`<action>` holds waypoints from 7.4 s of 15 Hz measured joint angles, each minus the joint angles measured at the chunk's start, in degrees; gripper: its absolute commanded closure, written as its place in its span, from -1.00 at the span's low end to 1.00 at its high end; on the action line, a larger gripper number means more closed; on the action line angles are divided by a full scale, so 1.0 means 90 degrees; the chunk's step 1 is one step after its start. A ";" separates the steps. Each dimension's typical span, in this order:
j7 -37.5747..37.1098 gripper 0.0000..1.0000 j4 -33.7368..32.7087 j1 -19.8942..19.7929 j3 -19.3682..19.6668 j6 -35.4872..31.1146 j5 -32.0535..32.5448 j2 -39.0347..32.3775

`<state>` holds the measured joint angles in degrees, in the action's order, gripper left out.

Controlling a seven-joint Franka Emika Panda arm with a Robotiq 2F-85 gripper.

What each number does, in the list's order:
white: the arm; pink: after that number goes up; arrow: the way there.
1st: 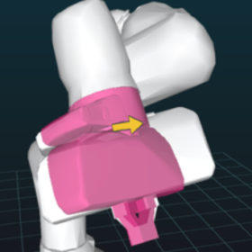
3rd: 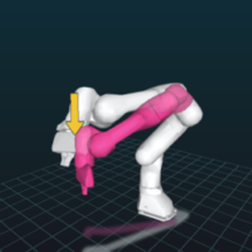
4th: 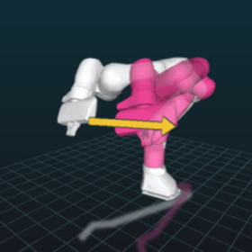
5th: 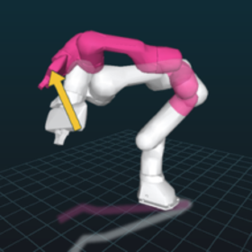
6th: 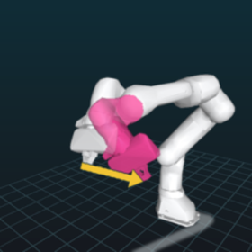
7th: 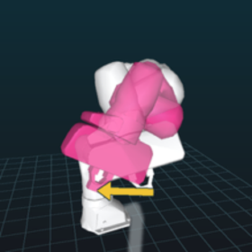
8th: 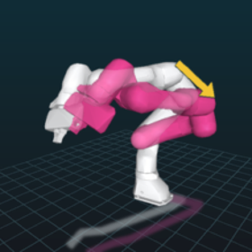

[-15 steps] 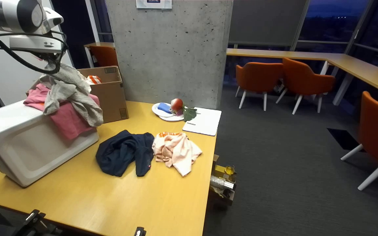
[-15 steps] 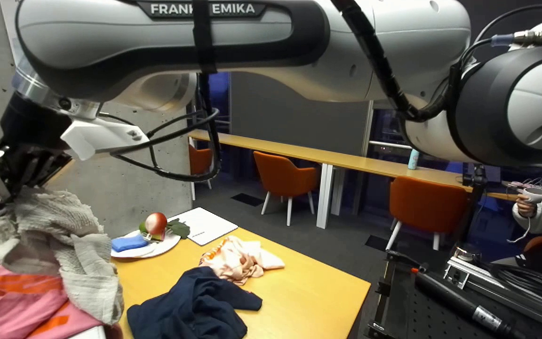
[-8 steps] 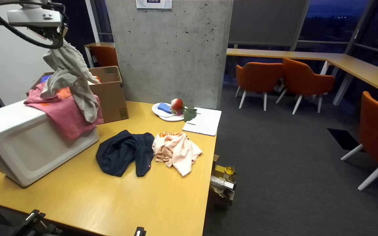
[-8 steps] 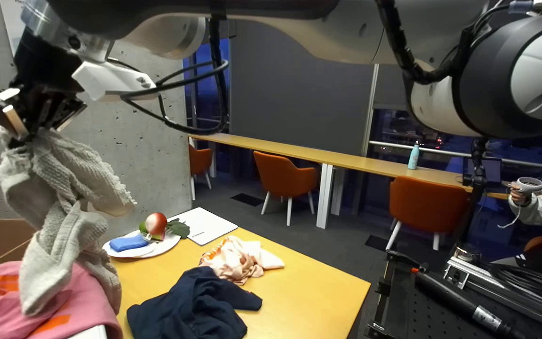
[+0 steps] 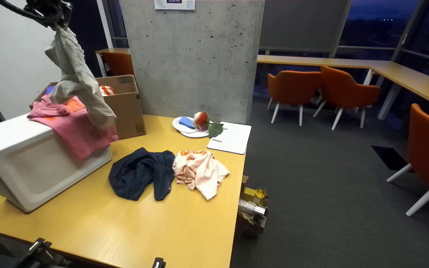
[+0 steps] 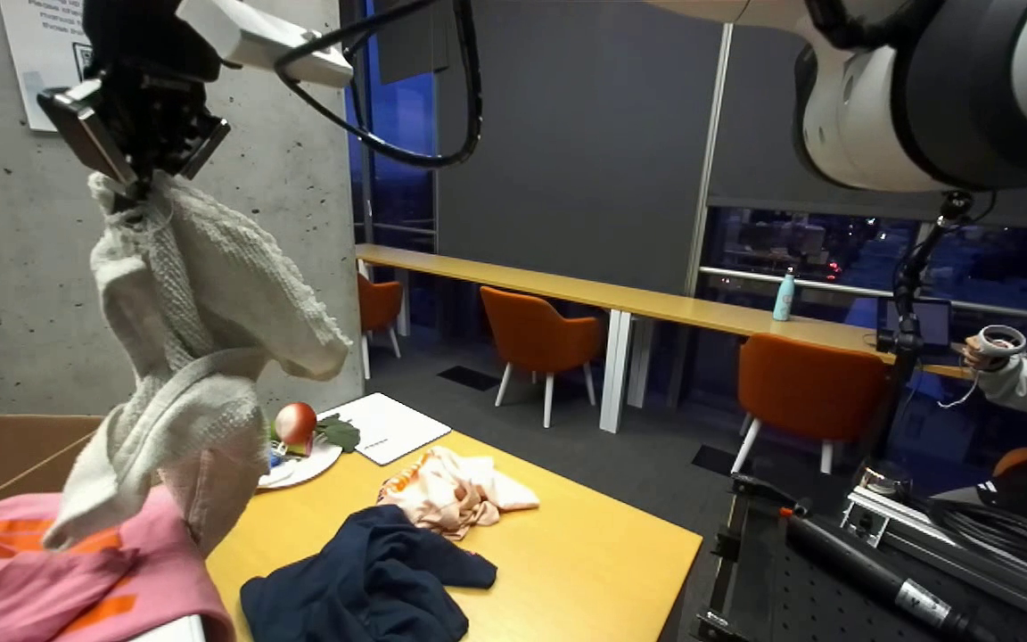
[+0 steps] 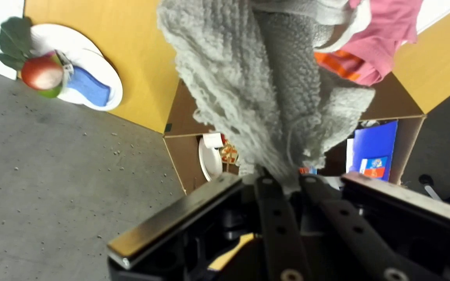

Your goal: Put the clothes on top of the basket on the table

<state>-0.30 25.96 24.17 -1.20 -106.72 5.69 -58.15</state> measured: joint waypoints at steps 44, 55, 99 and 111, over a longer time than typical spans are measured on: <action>-0.3665 0.97 0.0029 -0.0244 0.0327 0.2986 -0.0269 -0.2458; -0.3701 -0.94 0.2065 -0.0093 0.0319 -0.0658 -0.0235 -0.3036; 0.0602 -1.00 0.1163 -0.0326 -0.1700 -0.3640 0.0169 -0.1493; 0.1287 -1.00 0.0262 -0.0071 -0.1749 -0.1722 -0.0714 -0.2060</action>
<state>11.28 28.31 23.53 -16.94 -122.22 -0.74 -76.69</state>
